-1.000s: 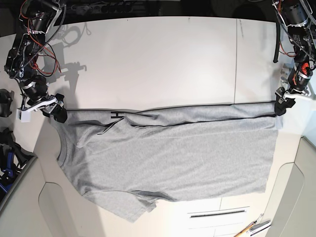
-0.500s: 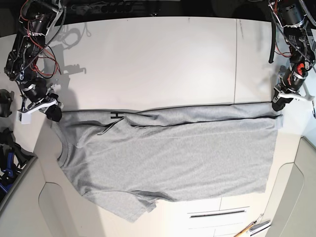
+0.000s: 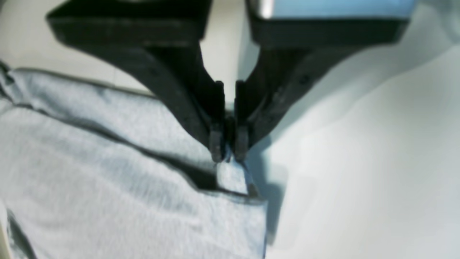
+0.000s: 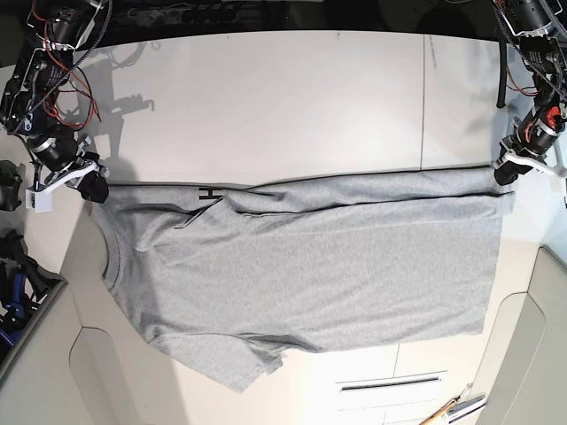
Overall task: Fold the T-shirt properly
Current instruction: 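Hold the folded edge with both grippers and drag the shirt toward the robot, then release the edge and move both grippers to the opposite shirt edge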
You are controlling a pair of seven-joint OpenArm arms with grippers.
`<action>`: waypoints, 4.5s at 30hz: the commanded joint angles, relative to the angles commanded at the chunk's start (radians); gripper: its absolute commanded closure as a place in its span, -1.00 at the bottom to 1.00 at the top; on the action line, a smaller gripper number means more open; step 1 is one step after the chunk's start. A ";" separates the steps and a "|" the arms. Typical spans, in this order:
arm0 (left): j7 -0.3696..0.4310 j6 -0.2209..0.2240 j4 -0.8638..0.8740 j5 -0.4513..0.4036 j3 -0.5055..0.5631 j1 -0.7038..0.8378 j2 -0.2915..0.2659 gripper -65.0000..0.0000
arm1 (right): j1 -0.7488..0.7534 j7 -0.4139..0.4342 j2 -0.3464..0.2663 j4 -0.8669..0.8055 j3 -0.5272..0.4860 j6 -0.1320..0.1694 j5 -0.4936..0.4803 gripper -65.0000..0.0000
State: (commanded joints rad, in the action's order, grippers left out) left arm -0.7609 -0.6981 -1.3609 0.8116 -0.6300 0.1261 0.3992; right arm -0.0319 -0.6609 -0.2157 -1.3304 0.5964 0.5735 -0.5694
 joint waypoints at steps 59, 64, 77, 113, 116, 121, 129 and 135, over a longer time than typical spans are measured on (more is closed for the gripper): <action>-0.177 0.000 -0.391 0.202 -0.072 0.541 -0.048 1.00 | 0.509 -0.212 0.000 -0.266 0.308 0.024 -0.276 1.00; -0.177 0.000 -0.391 0.202 -0.072 0.541 -0.050 0.57 | 0.496 -0.208 -0.003 -0.266 0.309 0.017 -0.280 0.62; -0.199 0.000 -0.391 0.302 -0.255 0.542 -0.050 0.02 | 0.365 -0.203 -0.053 -0.266 0.355 0.014 -0.297 0.38; -0.050 0.026 -0.307 0.074 -0.083 0.098 0.110 -0.24 | -0.325 0.142 -0.057 0.323 0.016 -0.010 0.242 -0.02; -0.042 0.036 -0.197 0.049 0.013 0.002 0.131 -0.24 | -0.325 0.142 -0.056 0.328 0.016 -0.010 0.257 -0.02; 0.003 0.036 0.015 -0.027 0.130 -0.156 0.133 -0.24 | -0.325 0.142 -0.056 0.328 0.016 -0.010 0.256 -0.02; 0.089 0.036 0.314 -0.127 0.244 -0.359 0.133 -0.24 | -0.325 0.142 -0.056 0.328 0.016 -0.010 0.256 -0.02; 0.140 0.036 0.474 -0.167 0.290 -0.459 0.130 -0.24 | -0.325 0.142 -0.056 0.328 0.016 -0.010 0.255 -0.02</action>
State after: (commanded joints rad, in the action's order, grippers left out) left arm -0.6205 -0.6621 -0.8871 0.6445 -0.3397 -0.3325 0.5289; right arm -0.3565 -0.5194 -0.2714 -1.0027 0.6128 0.5640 -0.3145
